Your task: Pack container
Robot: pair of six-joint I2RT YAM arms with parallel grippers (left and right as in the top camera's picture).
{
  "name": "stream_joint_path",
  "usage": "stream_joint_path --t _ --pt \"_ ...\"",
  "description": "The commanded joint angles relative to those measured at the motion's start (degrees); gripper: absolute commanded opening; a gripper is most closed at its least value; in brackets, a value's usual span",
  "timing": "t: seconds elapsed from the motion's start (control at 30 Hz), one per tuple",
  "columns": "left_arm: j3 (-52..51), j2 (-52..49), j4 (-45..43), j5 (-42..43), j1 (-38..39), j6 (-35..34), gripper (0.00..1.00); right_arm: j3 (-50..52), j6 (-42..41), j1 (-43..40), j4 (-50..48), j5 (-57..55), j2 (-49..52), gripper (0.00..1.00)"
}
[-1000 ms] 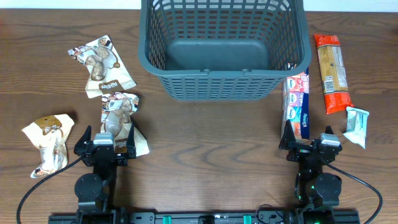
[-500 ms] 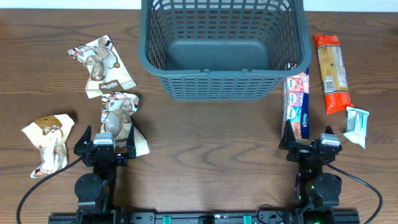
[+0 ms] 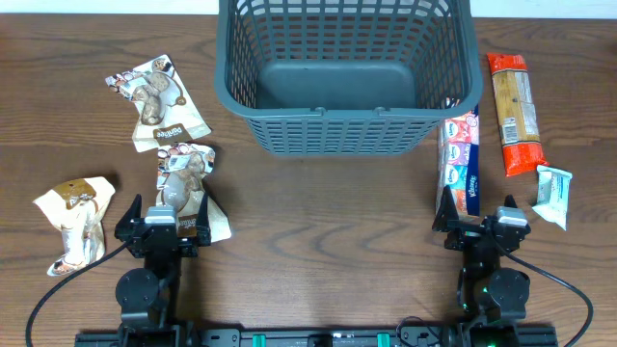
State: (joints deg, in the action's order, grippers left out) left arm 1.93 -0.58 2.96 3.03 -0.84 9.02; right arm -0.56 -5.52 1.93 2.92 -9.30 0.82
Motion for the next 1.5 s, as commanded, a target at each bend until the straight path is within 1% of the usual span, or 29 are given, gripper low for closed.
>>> stream_joint_path --t 0.0,0.17,0.23,0.27,0.37,0.43,0.5,0.57,0.67,0.77,0.87,1.07,1.2,1.3,1.4,1.47 --pt "-1.7 0.3 0.7 0.9 0.3 0.3 0.99 0.2 -0.7 -0.4 -0.1 -0.7 -0.5 0.99" --pt "-1.7 0.3 0.7 0.9 0.3 0.3 0.99 0.2 -0.7 -0.4 0.3 -0.4 -0.5 0.99" --pt "-1.7 0.3 0.8 0.8 0.3 0.3 0.99 0.2 -0.7 -0.4 0.5 1.3 -0.4 0.99" --pt "-1.7 0.3 0.8 0.8 0.3 0.3 0.99 0.2 -1.4 -0.4 0.5 1.9 -0.4 0.99" --pt "-1.7 0.3 0.5 0.9 0.3 -0.6 0.99 -0.4 -6.8 -0.4 1.0 3.7 -0.3 0.99" --pt "-1.7 0.3 0.6 0.9 0.3 -3.8 0.99 -3.0 -7.3 -0.5 3.9 6.4 -0.1 0.99" --pt "-1.7 0.3 0.7 0.9 0.3 -7.9 0.99 -8.2 -7.3 -1.1 10.1 6.7 1.1 0.99" --pt "-1.7 0.3 0.7 0.8 0.3 -8.9 0.99 -14.1 -7.0 -2.3 16.3 5.7 3.5 0.99" --pt "-1.7 0.3 0.7 0.4 0.3 -8.9 0.99 -25.2 -2.6 -5.2 24.7 5.5 10.3 0.99" --pt "-1.7 0.3 0.8 0.4 0.3 -8.9 0.99 -37.6 0.0 -8.0 33.5 5.6 19.3 0.99" --pt "-1.7 0.3 0.8 0.3 0.3 -8.9 0.99 -49.7 2.7 -10.1 43.1 8.5 28.9 0.99" --pt "-1.7 0.3 0.8 0.2 0.3 -8.9 0.99 -71.9 3.9 -11.4 64.7 12.8 47.8 0.99" --pt "-1.7 0.3 0.8 0.2 0.3 -8.9 0.99 -82.9 3.9 -11.4 78.5 13.2 58.7 0.99" --pt "-1.7 0.3 0.8 0.2 0.3 -9.2 0.99 -87.5 3.9 -11.4 83.3 11.7 64.7 0.99" --pt "-1.7 0.3 0.8 0.2 0.3 -9.4 0.99 -87.8 3.9 -11.6 81.6 7.3 68.1 0.99" --pt "-1.7 0.3 0.7 0.2 0.3 -9.4 0.99 -87.8 5.9 -12.2 79.9 6.4 70.3 0.99"
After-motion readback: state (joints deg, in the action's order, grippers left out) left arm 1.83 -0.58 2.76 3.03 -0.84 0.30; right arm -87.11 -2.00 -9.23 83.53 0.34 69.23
